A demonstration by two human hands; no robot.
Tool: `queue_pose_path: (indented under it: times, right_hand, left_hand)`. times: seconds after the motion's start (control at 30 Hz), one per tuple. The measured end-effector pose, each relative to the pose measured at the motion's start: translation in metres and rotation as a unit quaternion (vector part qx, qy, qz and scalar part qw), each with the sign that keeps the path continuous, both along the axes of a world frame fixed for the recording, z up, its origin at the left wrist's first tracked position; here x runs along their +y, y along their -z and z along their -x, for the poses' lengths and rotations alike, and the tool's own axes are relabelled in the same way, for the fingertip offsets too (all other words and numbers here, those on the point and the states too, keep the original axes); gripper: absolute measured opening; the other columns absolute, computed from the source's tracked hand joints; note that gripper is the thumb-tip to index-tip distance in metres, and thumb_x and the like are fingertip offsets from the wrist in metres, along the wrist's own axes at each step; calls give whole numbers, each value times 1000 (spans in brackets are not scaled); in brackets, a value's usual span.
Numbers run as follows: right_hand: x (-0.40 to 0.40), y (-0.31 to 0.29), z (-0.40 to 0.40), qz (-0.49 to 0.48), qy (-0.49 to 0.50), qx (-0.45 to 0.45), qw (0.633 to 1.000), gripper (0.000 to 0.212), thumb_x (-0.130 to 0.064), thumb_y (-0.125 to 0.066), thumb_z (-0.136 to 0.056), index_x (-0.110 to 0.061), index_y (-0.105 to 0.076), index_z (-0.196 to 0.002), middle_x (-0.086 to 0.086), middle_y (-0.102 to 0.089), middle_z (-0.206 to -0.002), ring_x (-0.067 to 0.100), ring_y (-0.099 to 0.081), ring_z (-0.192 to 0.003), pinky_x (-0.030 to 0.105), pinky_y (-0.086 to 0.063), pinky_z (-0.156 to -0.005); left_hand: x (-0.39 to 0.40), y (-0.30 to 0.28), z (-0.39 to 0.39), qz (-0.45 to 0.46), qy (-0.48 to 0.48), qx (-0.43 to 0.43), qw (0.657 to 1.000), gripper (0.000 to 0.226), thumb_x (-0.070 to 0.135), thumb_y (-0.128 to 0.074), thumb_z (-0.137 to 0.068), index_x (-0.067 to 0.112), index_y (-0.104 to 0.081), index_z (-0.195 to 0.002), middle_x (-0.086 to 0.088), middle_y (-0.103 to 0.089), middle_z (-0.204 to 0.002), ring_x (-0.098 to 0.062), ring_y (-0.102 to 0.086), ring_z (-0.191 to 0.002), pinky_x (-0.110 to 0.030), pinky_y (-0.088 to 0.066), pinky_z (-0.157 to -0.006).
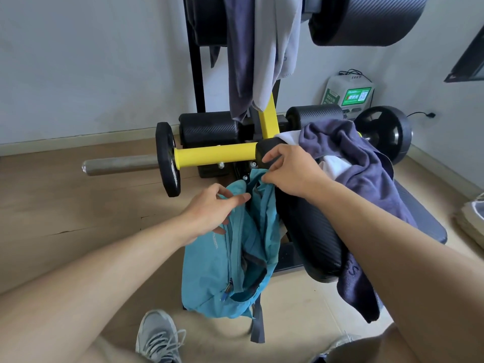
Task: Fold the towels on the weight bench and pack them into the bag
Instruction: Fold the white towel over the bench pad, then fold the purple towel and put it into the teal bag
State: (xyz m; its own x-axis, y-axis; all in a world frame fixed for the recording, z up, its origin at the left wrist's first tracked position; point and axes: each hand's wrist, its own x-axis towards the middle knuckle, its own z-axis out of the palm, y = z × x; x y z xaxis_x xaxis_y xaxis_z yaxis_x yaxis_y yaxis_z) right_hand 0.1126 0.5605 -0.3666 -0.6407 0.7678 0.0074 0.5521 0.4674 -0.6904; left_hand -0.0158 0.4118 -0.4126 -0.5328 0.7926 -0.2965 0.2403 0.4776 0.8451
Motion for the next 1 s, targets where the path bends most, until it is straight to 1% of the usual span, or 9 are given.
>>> queue_pose_path:
  times: [0.2,0.37,0.43,0.5,0.57,0.63,0.77,0.87,1.0]
  right_hand:
    - [-3,-3,-5,-11,-10,-4,1000,41,-30,-84,-78,-28,-59,-111,-9,-67,-90,6,-62,-83,21,-43,-62]
    - [3,-7,-21,-20,14,-3,1000,35,-31,-78,-84,-28,-61,-114,-12,-68,-91,8,-62,-87,19,-42,-63]
    - [6,-9,-28,-40,23,-5,999,33,-31,-77,-85,-27,-62,-114,-12,-67,-92,9,-62,-89,19,-43,-65]
    - [9,-11,-34,-60,33,-3,998,32,-29,-76,-85,-26,-64,-115,-10,-68,-95,11,-63,-91,22,-44,-69]
    - [11,-12,-41,-72,44,-4,996,31,-28,-75,-86,-25,-65,-115,-8,-69,-99,12,-62,-93,24,-43,-72]
    - [14,-11,-46,-88,46,-18,995,31,-28,-74,-86,-26,-65,-116,-9,-70,-100,11,-62,-94,20,-40,-67]
    - [18,-7,-51,-89,38,-39,995,32,-31,-74,-86,-27,-65,-117,-11,-68,-100,7,-58,-91,7,-34,-62]
    - [19,-6,-51,-92,29,-45,994,33,-31,-74,-87,-27,-65,-119,-10,-68,-102,7,-58,-92,8,-34,-63]
    - [19,-4,-50,-108,28,-46,993,33,-29,-74,-87,-26,-65,-119,-9,-68,-103,8,-59,-93,11,-36,-63]
  left_hand:
    - [10,3,-1,-29,-12,15,999,40,58,-69,-88,25,-59,-108,-4,-63,-109,-21,-68,-93,-33,-62,-72]
    - [26,7,-4,-46,-22,31,998,39,64,-68,-85,29,-63,-101,3,-64,-104,-18,-64,-94,-43,-57,-89]
    - [34,11,-8,-49,-14,22,998,38,62,-71,-85,28,-63,-99,3,-63,-98,-18,-62,-89,-40,-55,-81]
    - [41,16,-15,-43,-3,35,998,35,58,-73,-84,26,-64,-98,3,-61,-88,-17,-60,-81,-34,-46,-66]
    - [46,20,-21,-38,1,59,998,33,55,-74,-85,26,-65,-96,4,-60,-83,-15,-57,-75,-31,-38,-60]
    - [50,24,-24,-32,5,84,996,31,54,-73,-86,24,-66,-94,4,-60,-79,-13,-55,-70,-29,-35,-56]
    - [59,34,-19,-26,4,89,996,29,50,-75,-86,23,-67,-91,3,-66,-79,-16,-62,-71,-28,-37,-55]
    - [64,40,-16,-33,-4,78,996,24,43,-77,-86,21,-68,-91,0,-68,-80,-21,-64,-72,-27,-42,-57]
    - [67,39,-19,-33,-2,102,994,19,41,-75,-89,24,-68,-94,4,-68,-87,-11,-61,-77,-24,-39,-57]
